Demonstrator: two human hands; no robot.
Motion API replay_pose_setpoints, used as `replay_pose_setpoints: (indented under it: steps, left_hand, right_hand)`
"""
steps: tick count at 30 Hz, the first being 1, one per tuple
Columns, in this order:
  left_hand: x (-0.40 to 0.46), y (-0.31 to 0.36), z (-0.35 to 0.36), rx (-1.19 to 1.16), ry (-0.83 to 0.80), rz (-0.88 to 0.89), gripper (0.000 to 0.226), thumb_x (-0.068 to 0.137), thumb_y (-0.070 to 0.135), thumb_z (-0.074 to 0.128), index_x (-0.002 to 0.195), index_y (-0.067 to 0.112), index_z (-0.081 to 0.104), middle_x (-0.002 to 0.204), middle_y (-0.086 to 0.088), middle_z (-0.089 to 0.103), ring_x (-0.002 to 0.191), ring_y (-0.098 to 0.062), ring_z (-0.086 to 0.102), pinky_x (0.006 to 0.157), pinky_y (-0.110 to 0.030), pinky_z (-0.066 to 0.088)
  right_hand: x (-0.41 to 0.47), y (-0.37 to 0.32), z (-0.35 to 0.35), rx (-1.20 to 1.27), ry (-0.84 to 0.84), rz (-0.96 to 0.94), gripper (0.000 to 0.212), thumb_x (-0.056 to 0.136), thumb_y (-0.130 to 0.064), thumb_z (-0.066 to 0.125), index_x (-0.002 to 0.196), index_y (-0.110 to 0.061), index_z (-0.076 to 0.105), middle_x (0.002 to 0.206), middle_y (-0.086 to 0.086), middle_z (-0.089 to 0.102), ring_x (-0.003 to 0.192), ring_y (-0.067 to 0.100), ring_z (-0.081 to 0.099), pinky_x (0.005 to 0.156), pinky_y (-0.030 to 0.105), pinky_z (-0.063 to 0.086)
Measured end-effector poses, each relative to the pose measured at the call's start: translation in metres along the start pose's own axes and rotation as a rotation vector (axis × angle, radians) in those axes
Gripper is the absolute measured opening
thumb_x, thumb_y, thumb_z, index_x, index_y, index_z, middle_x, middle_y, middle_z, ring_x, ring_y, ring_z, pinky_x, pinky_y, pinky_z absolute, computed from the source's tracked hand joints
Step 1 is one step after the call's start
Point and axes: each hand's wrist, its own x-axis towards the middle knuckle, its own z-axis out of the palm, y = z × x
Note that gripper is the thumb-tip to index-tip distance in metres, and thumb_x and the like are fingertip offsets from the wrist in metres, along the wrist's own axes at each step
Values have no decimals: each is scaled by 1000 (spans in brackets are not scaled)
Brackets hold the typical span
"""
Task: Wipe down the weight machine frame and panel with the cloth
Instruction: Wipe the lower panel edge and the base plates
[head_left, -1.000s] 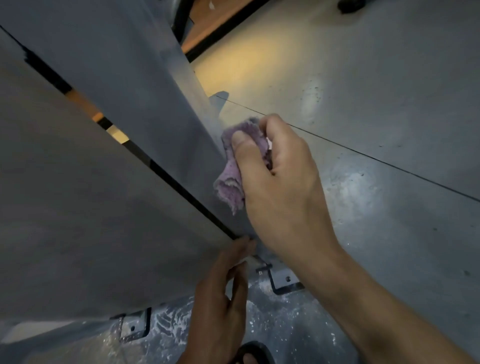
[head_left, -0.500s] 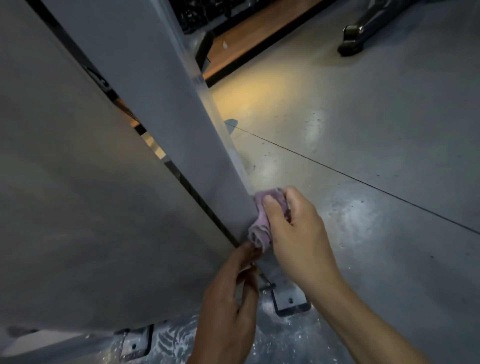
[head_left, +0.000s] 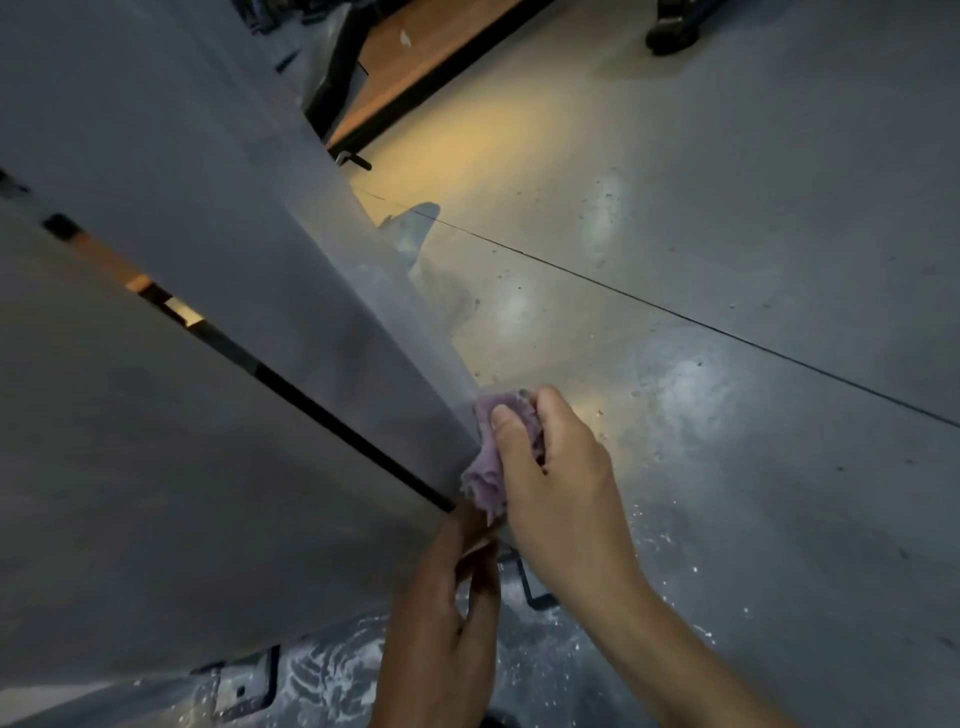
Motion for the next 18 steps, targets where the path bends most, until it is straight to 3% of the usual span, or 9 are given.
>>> replay_pose_setpoints:
  steps: [2, 4, 6, 9, 12, 14, 18]
  left_hand:
    - [0, -4, 9, 1, -11, -24, 63, 86, 7, 58, 120, 59, 61, 113, 45, 63, 106, 17, 63, 83, 0, 43]
    - [-2, -11, 14, 26, -37, -30, 56, 87, -3, 63, 112, 47, 61, 103, 50, 62, 98, 23, 61, 77, 2, 43]
    - [-1, -22, 18, 46, -77, -68, 56, 92, -10, 63, 118, 40, 62, 108, 41, 67, 101, 15, 65, 81, -3, 46]
    - [-2, -37, 24, 78, -182, -104, 49, 97, -5, 56, 126, 34, 65, 119, 23, 71, 110, 0, 68, 90, -11, 49]
    - [-3, -50, 32, 98, -217, -164, 56, 97, -5, 58, 126, 43, 64, 122, 29, 67, 113, 3, 65, 89, -5, 45]
    - [-3, -60, 35, 114, -210, -190, 58, 97, -3, 60, 123, 49, 65, 123, 27, 68, 114, 3, 65, 90, -9, 48]
    - [2, -75, 41, 127, -224, -216, 50, 98, 1, 61, 117, 46, 71, 121, 21, 71, 112, 0, 67, 89, -10, 48]
  right_hand:
    - [-5, 1, 3, 60, -7, -37, 20, 107, -37, 45, 97, -27, 59, 81, -17, 66, 66, -1, 63, 52, 19, 48]
    - [-9, 8, 4, 44, 4, -73, 21, 107, -40, 44, 103, -27, 59, 79, -13, 67, 66, 2, 64, 51, 22, 48]
    - [-9, 35, 4, -39, 2, -39, 26, 106, -46, 41, 109, -28, 59, 78, -10, 69, 69, 7, 67, 55, 31, 54]
    - [-13, 86, 0, -182, -41, 80, 36, 103, -56, 33, 112, -31, 57, 84, -9, 71, 72, 10, 69, 62, 43, 57]
    - [-17, 131, -10, -298, -112, 161, 28, 103, -50, 36, 109, -31, 56, 76, -9, 68, 65, 7, 65, 57, 35, 54]
    - [-18, 155, -16, -342, -171, 205, 25, 103, -50, 38, 106, -31, 55, 75, -9, 66, 65, 7, 64, 58, 31, 53]
    - [-12, 184, -27, -301, -175, 338, 16, 106, -42, 45, 97, -32, 54, 78, -8, 65, 70, 4, 61, 60, 23, 50]
